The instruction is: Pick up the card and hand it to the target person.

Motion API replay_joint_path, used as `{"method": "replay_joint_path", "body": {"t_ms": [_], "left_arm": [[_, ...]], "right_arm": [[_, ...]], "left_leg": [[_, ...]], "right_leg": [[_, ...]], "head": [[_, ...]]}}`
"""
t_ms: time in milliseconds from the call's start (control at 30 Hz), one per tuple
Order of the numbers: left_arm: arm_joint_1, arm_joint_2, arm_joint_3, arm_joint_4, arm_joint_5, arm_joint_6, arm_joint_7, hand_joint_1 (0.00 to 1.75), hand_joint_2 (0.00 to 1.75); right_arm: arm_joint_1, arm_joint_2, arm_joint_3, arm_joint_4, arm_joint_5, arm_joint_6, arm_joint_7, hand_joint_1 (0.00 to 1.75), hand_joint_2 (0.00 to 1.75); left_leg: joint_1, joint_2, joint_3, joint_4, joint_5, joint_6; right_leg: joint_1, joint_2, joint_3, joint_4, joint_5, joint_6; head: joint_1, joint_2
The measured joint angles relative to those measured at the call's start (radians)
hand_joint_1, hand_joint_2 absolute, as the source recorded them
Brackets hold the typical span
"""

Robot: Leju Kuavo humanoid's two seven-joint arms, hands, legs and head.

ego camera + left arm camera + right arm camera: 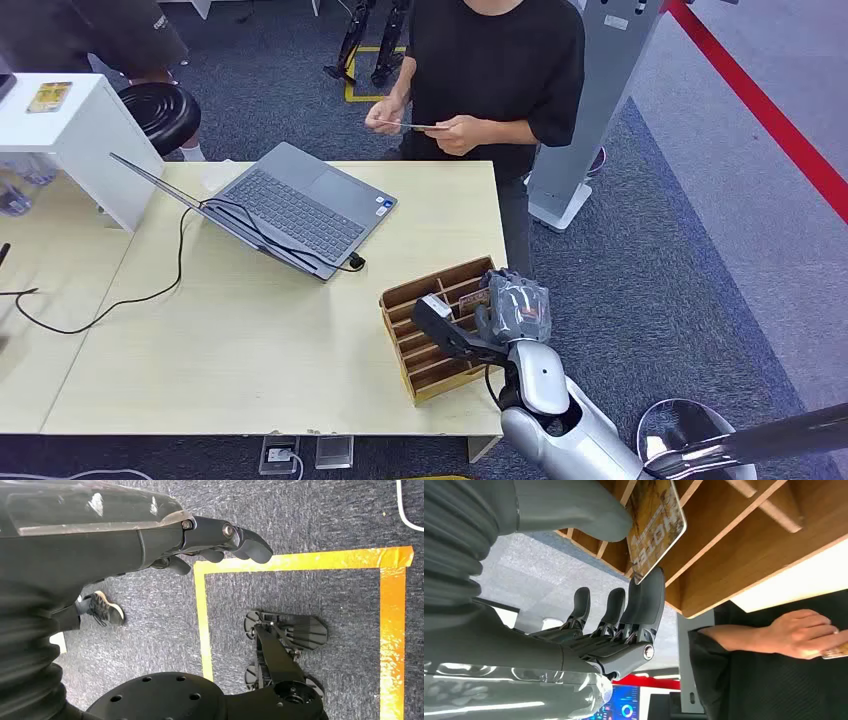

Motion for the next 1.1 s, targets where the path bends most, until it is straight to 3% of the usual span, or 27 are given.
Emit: {"method": "replay_joint_path", "body": {"t_ms": [1100], "left_arm": [[0.0,0.0,0.0,0.0,0.012,0.001,0.001,0.0,1.75]], "right_arm": [[-0.007,0.002,0.022,-0.019,-0.012,0.026,-0.002,0.89,1.75]], "left_leg": [[0.0,0.0,0.0,0.0,0.0,0.0]], "right_leg": [[0.0,0.0,0.0,0.0,0.0,0.0]], "head": [[0.0,0.0]]}}
